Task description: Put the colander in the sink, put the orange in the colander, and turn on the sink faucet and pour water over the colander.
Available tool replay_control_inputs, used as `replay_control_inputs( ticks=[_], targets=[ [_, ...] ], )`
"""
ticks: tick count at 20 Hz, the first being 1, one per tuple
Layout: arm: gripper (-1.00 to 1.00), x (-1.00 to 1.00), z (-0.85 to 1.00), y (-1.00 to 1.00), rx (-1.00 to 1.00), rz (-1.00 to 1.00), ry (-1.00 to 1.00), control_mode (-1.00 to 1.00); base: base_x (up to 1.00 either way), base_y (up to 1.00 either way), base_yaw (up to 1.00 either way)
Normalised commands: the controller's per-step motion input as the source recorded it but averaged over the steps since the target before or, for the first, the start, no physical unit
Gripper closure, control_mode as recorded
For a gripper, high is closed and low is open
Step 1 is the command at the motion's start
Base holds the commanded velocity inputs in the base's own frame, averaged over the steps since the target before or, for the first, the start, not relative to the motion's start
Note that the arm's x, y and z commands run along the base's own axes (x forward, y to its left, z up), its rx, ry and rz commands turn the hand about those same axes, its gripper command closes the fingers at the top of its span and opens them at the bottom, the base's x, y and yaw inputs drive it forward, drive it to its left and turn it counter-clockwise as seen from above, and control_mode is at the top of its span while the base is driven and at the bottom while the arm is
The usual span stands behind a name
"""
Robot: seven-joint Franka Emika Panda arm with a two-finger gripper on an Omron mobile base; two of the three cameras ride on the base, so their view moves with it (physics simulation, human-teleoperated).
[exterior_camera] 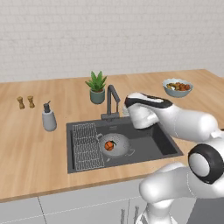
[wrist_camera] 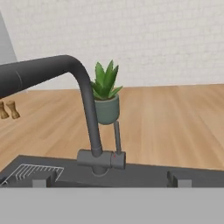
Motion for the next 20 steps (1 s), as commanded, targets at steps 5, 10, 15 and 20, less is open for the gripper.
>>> replay_control_inputs(
  ticks=[5, 10, 15, 20],
  targets=[
    [-1.00, 0.01, 0.00, 0.00, 0.00, 0.00, -0.04, -1.00, 0.00, 0.00, 0.00],
    [-1.00, 0.07, 0.00, 0.00, 0.00, 0.00, -0.01, -1.00, 0.00, 0.00, 0.00],
    [-1.00, 0.18, 0.00, 0.00, 0.00, 0.00, 0.00, -1.00, 0.00, 0.00, 0.00],
    [-1.00, 0.25, 0.00, 0.00, 0.00, 0.00, 0.00, -1.00, 0.00, 0.00, 0.00]
  ],
)
